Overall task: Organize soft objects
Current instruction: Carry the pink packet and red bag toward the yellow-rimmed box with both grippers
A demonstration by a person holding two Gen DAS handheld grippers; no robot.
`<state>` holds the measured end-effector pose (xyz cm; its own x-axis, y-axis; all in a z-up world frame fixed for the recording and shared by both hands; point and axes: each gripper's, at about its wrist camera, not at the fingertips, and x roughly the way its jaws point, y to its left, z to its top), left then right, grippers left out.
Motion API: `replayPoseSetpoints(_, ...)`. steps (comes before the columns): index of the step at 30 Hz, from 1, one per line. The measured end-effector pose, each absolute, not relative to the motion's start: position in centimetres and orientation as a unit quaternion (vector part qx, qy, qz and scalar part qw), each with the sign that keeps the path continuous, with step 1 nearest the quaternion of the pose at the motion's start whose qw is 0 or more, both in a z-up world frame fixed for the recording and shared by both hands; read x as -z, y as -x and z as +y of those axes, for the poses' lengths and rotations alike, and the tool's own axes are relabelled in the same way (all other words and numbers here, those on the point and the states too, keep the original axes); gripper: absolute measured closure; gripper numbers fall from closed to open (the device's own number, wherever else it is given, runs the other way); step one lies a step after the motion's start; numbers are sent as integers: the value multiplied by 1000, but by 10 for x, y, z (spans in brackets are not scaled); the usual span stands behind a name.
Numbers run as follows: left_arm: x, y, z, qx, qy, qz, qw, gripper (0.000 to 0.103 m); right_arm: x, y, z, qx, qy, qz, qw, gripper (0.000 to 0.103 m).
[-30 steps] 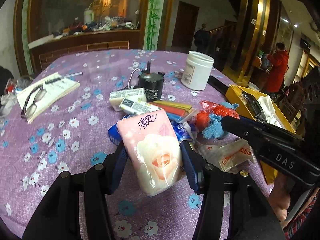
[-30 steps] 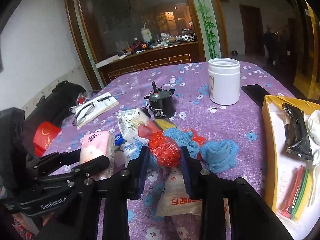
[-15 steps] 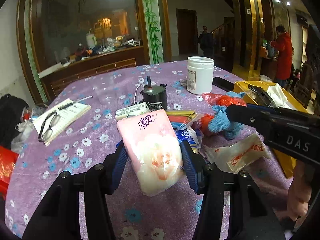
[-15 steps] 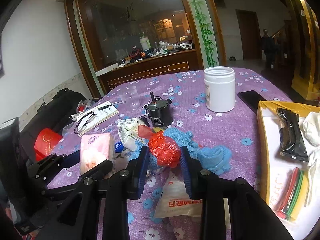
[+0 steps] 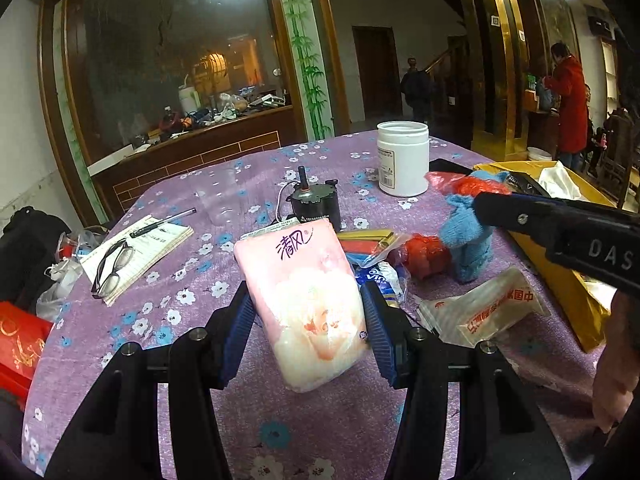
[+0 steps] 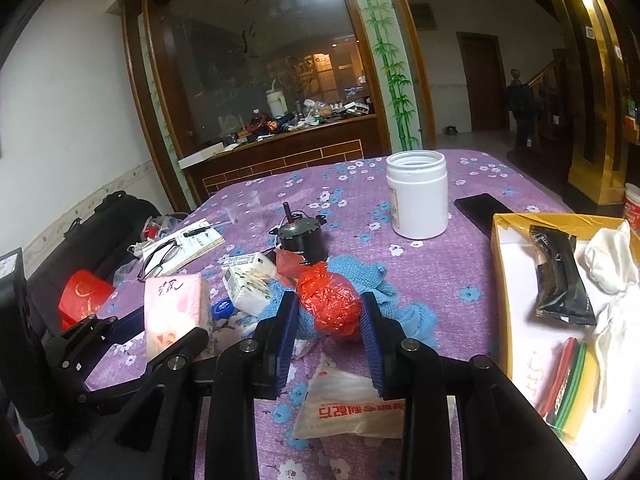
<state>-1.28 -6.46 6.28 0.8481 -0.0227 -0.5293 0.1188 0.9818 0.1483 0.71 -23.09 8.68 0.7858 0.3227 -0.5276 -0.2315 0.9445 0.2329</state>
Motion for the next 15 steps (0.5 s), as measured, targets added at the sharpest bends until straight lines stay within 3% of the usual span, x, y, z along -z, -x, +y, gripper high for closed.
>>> replayPoseSetpoints(15, -66, 16, -64, 79, -56, 282, 954, 51, -90, 9, -264, -120, -135, 290, 940, 70)
